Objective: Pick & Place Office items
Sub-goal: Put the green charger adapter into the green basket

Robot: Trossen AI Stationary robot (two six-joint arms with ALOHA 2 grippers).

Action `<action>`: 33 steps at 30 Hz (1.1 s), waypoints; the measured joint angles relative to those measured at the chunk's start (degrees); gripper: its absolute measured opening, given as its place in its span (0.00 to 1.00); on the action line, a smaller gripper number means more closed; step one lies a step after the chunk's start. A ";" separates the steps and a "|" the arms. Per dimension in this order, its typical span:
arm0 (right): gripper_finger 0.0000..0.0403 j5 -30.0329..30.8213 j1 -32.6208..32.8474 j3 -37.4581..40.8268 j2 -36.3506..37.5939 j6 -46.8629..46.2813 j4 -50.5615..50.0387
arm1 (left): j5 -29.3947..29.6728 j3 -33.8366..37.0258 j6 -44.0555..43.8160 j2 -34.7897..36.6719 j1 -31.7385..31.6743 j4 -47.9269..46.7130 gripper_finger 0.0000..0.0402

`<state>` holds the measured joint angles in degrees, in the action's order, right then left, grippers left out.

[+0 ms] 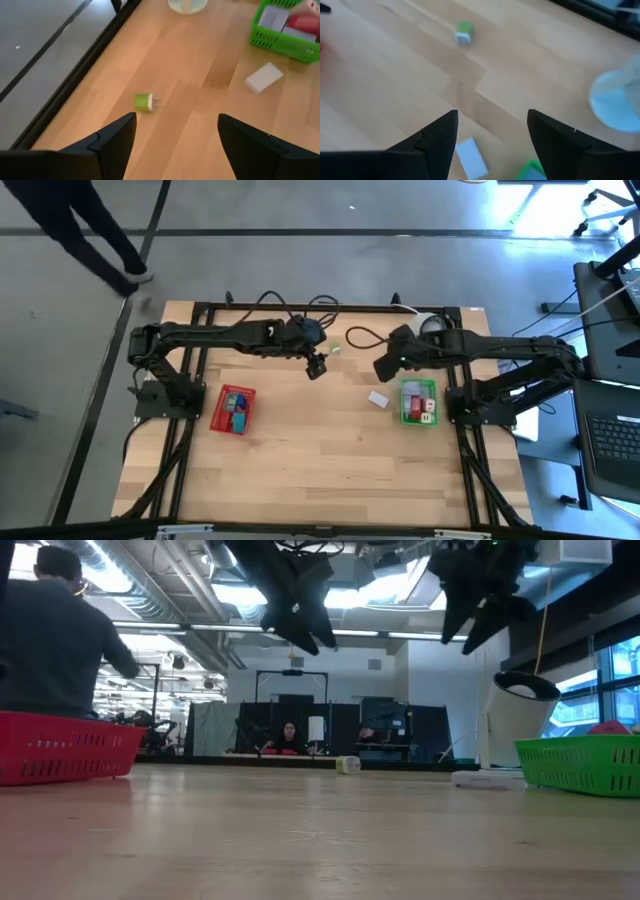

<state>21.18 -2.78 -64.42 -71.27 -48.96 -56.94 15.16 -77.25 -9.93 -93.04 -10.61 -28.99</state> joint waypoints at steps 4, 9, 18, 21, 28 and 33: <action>0.60 0.28 -1.56 0.00 -2.17 1.65 4.81 | 0.09 -0.04 0.89 0.42 0.00 -2.95 0.68; 0.60 -0.42 -4.96 0.00 -7.10 2.66 11.89 | 0.10 -0.01 2.59 0.51 0.00 -12.97 0.67; 0.62 -11.54 -10.42 0.00 -20.25 6.37 31.17 | 0.21 0.00 -0.54 2.61 0.00 -32.18 0.67; 0.66 -15.05 -11.79 0.02 -24.56 6.00 37.85 | 0.42 0.00 -1.38 3.79 0.00 -38.59 0.67; 0.75 -16.44 -14.67 0.02 -31.93 6.16 43.83 | 2.58 0.00 -2.29 7.15 0.00 -44.16 0.67; 0.75 -9.93 -14.91 0.02 -35.26 11.91 47.28 | 6.26 0.00 -0.30 9.39 0.00 -44.11 0.67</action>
<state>11.24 -17.69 -64.40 -106.53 -37.04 -9.66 21.42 -77.25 -10.23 -83.66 -10.61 -73.10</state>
